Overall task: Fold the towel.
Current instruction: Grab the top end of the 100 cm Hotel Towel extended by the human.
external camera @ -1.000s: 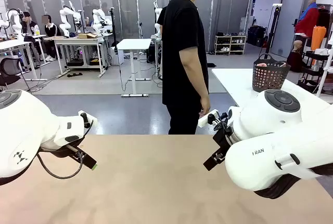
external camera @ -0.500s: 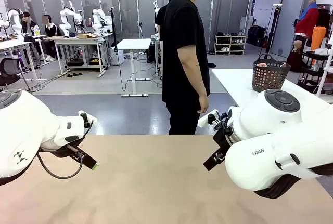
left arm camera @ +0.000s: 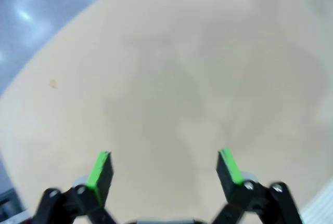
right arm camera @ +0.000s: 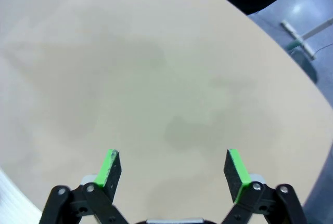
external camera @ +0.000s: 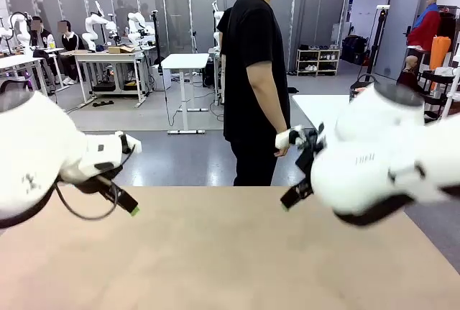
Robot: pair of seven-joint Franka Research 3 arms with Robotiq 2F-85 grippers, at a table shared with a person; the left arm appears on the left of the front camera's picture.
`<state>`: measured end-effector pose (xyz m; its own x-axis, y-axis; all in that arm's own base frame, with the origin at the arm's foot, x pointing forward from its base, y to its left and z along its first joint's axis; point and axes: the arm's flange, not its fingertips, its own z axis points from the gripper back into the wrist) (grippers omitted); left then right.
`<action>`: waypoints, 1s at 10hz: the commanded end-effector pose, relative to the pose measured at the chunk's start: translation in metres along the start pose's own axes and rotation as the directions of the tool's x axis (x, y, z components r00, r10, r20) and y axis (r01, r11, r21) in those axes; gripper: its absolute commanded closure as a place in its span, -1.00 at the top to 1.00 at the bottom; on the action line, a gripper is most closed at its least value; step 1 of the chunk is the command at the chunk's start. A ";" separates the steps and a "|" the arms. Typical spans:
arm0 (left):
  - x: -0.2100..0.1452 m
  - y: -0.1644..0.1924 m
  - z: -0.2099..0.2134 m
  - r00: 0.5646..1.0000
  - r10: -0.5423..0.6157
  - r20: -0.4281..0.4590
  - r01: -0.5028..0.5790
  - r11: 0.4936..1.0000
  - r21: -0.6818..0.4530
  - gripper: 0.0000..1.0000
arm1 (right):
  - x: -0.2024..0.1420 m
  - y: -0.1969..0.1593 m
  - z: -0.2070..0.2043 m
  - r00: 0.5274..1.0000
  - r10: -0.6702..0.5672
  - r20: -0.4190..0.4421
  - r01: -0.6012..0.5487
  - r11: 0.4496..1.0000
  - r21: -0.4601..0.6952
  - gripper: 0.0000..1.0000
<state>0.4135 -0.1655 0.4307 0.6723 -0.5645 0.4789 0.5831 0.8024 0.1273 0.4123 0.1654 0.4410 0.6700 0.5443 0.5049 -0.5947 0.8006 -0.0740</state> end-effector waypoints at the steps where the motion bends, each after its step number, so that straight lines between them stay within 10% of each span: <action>1: 0.022 0.030 0.043 0.995 0.060 -0.083 -0.068 0.993 -0.093 1.00 | 0.032 -0.035 0.042 0.999 -0.016 -0.039 0.021 0.991 0.131 1.00; 5: 0.007 0.093 0.139 0.953 0.300 -0.041 -0.274 0.799 -0.534 1.00 | 0.025 -0.100 0.117 0.965 -0.248 -0.087 0.256 0.806 0.534 1.00; 10: -0.122 0.186 0.212 0.777 0.622 0.101 -0.289 0.494 -0.820 1.00 | -0.102 -0.203 0.179 0.826 -0.560 -0.065 0.390 0.486 0.782 1.00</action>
<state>0.3530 0.0776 0.5949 0.8335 0.0477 0.5505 0.4671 0.4715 -0.7480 0.3919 -0.0753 0.5681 0.9173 0.0742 0.3912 -0.3781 0.4700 0.7976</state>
